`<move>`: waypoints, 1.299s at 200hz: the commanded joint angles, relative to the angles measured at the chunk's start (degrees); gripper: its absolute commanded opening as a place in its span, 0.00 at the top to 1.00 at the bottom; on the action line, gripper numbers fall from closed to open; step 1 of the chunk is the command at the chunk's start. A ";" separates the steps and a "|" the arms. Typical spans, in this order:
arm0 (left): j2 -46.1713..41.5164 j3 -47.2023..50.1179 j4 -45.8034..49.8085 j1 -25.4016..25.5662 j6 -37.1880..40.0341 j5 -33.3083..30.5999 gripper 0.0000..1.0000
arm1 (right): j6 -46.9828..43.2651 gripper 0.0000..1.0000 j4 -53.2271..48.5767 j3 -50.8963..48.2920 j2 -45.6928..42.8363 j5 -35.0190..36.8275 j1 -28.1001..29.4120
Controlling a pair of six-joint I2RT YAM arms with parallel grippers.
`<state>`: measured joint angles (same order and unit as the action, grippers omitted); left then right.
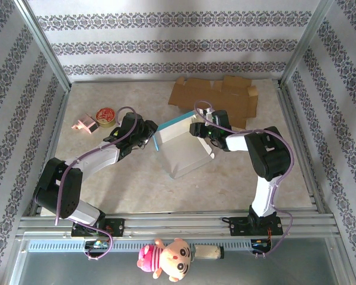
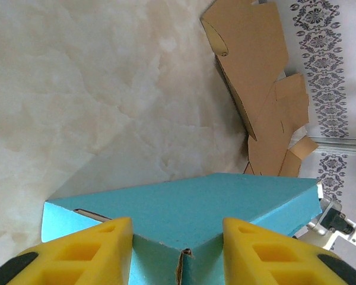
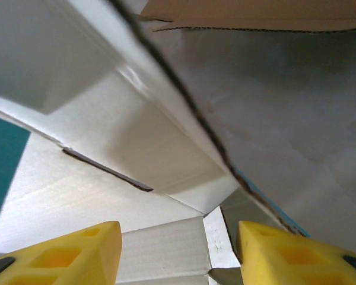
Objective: Fold the paper box
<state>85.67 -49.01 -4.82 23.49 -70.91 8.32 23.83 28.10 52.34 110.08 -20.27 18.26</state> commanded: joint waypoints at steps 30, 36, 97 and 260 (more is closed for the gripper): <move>2.05 0.15 2.20 -0.55 0.96 1.21 0.62 | 1.82 0.53 2.83 0.92 1.20 -6.44 1.55; 2.06 0.19 2.10 -0.47 0.89 1.18 0.62 | 1.70 0.53 2.88 0.61 1.34 -6.41 1.82; 1.89 0.32 2.20 -0.49 1.00 1.18 0.62 | 0.33 0.52 3.31 -2.55 -3.54 -5.79 2.73; -0.01 0.77 3.01 -0.50 1.31 1.52 0.62 | -11.85 0.31 -1.34 0.74 -8.00 1.98 -4.41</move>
<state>85.89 -48.99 -5.39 23.49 -70.70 8.97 11.57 26.72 50.61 99.59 -16.64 13.04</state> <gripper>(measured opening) 0.383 0.715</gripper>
